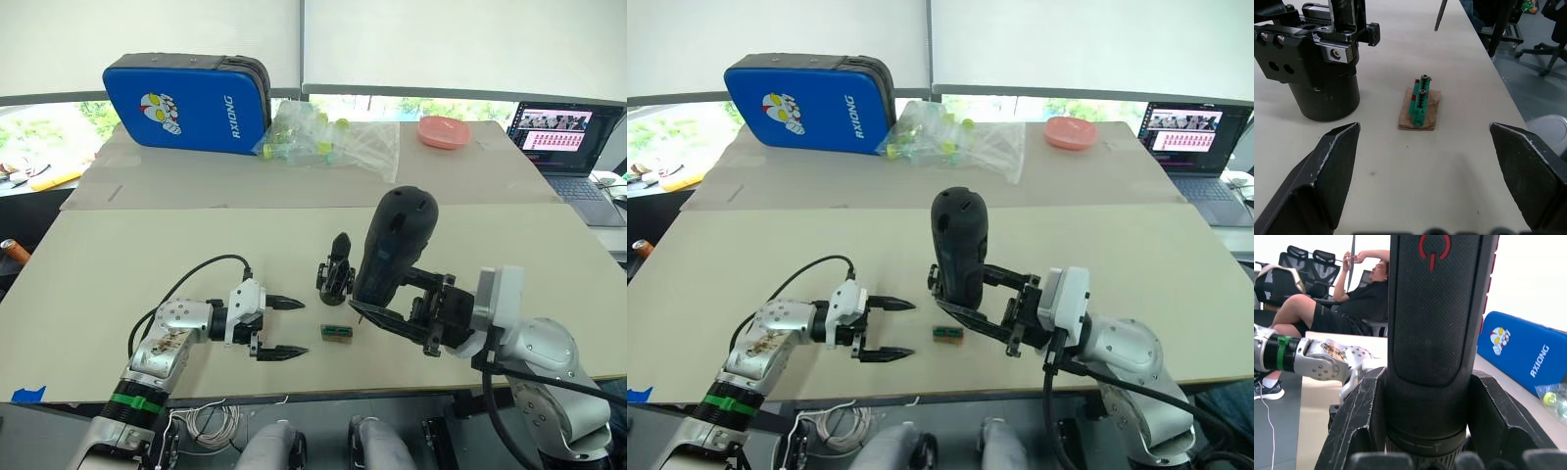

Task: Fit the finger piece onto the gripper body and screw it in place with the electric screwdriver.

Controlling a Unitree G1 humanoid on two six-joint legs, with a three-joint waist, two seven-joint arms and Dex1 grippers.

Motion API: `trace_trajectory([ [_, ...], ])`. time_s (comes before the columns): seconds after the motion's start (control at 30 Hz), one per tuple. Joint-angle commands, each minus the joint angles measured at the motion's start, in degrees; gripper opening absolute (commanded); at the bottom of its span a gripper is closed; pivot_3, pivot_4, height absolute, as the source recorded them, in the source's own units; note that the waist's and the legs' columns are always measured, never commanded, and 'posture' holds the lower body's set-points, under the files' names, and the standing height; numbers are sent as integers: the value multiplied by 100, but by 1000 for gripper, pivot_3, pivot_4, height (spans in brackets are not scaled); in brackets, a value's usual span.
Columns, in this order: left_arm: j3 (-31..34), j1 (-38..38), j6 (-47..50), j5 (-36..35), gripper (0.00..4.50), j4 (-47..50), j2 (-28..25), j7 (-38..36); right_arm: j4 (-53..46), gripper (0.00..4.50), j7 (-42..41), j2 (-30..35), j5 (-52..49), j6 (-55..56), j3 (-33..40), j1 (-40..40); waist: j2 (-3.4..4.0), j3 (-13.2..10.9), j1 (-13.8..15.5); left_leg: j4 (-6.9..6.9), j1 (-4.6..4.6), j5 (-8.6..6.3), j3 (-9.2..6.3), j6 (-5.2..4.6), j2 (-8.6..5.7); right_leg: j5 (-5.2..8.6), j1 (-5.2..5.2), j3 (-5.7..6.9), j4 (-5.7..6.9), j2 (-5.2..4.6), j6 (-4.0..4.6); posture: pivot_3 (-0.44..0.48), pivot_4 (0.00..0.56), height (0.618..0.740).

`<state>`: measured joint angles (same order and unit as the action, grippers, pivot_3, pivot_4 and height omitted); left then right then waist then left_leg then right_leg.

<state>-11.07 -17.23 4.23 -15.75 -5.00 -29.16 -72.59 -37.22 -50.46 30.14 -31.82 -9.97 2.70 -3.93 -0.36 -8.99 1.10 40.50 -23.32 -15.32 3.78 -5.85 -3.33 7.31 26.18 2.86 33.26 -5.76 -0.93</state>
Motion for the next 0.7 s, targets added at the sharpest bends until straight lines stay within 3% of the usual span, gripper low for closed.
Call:
trace_trajectory([
  [0.03, -164, -107, -55, 124, 4500, 15, 149, 155, -66, 1881, -78, 9, -159, 246, 101, -189, 0, 0, 7, -1, 0, -2, 0, -3, 0, 0, 0, -4, 0, -1, 0, 0, 150, 740],
  [0.7, -706, -292, -65, 567, 4500, -377, 689, 494, 443, 1881, -171, -214, -8, 287, -398, -492, 0, 0, 49, -8, 6, -21, -1, -38, -1, -1, 2, -7, -2, -8, 1, 0, 150, 740],
])
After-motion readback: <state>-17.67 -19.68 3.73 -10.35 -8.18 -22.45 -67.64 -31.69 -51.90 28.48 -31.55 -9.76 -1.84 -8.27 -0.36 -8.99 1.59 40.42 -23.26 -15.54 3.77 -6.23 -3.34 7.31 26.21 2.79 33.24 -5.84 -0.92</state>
